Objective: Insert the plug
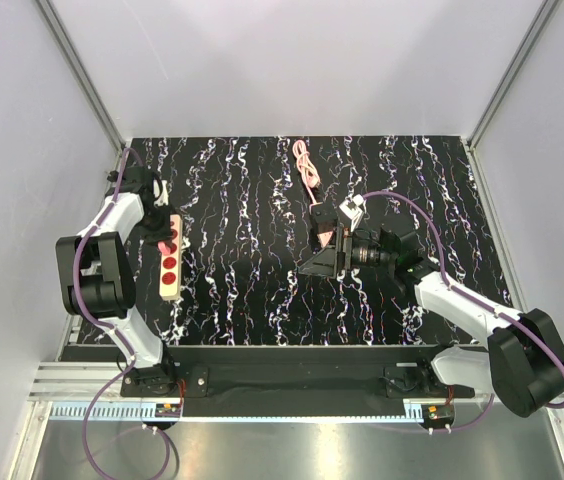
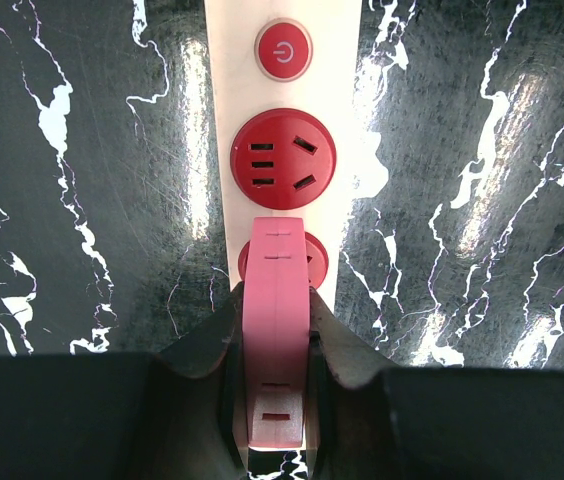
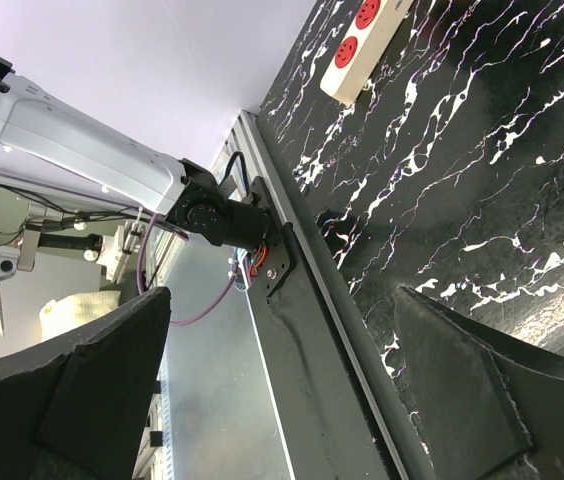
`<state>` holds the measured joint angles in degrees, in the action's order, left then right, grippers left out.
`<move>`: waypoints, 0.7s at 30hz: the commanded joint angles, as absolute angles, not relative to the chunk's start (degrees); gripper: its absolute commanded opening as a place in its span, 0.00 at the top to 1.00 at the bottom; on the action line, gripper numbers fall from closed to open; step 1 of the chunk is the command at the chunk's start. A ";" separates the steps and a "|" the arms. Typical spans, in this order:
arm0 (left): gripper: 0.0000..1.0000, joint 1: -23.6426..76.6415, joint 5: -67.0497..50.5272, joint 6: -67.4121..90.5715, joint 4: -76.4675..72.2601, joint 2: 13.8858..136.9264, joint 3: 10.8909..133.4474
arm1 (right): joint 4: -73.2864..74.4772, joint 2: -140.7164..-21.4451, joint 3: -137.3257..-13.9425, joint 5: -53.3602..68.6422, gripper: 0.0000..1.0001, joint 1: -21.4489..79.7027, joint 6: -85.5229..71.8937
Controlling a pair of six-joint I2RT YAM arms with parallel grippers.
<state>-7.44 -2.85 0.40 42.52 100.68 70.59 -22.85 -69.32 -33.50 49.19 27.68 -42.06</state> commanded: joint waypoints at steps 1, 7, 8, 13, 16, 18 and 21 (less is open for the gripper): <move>1.00 -10.37 9.49 -3.78 38.93 107.40 65.57 | -25.66 -68.47 -33.40 50.89 0.00 27.51 -42.36; 1.00 -10.19 12.30 -3.25 39.11 107.49 65.83 | -25.93 -67.85 -33.22 51.15 0.00 27.51 -42.80; 1.00 -10.20 12.39 -3.08 39.11 107.32 66.00 | -25.84 -67.76 -33.14 51.15 0.00 27.51 -42.72; 0.84 -10.11 7.75 -3.43 39.29 105.65 67.32 | -25.75 -67.76 -33.22 51.15 0.00 27.51 -42.71; 0.72 -9.84 6.33 -4.13 40.60 105.29 68.38 | -25.84 -67.85 -33.22 51.15 0.00 27.51 -42.63; 0.69 -9.49 5.72 -4.57 41.13 104.77 68.55 | -25.84 -67.94 -33.22 51.06 0.00 27.42 -42.71; 0.64 -9.58 4.13 -4.83 41.39 104.59 68.99 | -26.01 -68.12 -33.22 51.15 0.00 27.51 -42.80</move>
